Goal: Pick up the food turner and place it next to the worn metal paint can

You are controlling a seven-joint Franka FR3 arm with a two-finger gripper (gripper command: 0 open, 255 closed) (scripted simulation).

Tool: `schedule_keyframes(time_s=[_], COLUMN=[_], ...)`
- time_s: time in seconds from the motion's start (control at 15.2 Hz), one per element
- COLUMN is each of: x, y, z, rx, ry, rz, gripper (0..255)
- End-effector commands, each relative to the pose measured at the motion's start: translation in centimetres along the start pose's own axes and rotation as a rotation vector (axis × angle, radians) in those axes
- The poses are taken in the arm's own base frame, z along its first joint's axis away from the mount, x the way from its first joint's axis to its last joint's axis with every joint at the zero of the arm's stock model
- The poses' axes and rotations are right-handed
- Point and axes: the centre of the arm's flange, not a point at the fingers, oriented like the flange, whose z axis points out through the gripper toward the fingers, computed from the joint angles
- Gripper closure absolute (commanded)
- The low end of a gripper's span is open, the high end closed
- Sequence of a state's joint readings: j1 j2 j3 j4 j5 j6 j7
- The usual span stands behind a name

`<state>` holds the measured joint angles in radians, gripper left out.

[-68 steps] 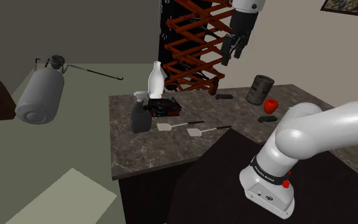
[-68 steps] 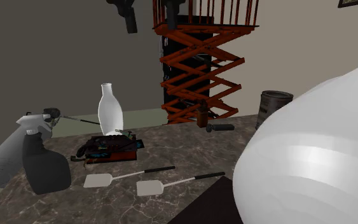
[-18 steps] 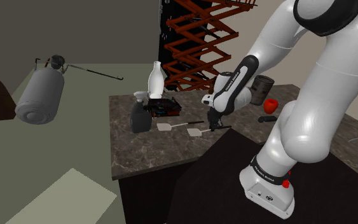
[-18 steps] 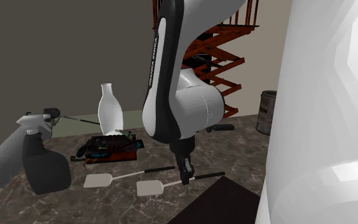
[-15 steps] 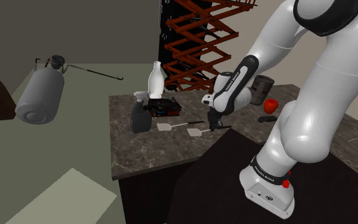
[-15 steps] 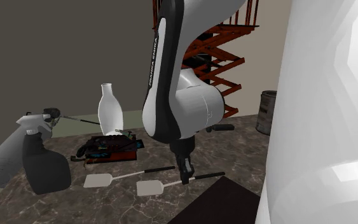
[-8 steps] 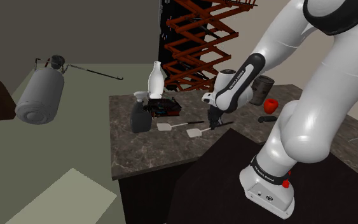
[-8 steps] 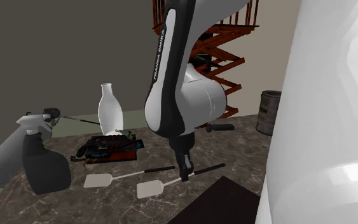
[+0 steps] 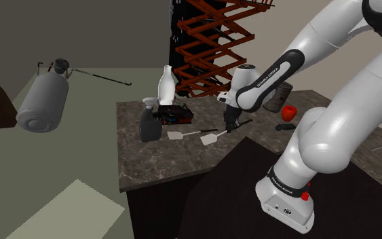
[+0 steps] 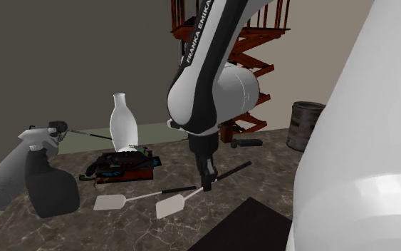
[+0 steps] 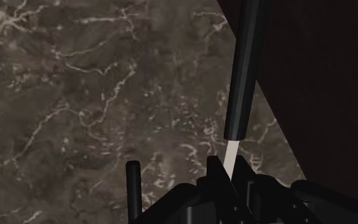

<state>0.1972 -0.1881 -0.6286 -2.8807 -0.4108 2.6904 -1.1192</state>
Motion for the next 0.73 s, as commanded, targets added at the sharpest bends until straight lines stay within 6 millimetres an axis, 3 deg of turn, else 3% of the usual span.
schedule_keyframes(time_s=[0.0,0.66], x=[-0.2,-0.5], y=[-0.1,-0.1], z=[-1.1,-6.4], rx=[0.000,0.000], ry=[-0.001,-0.001], rz=[0.000,0.000], gripper=[255,255])
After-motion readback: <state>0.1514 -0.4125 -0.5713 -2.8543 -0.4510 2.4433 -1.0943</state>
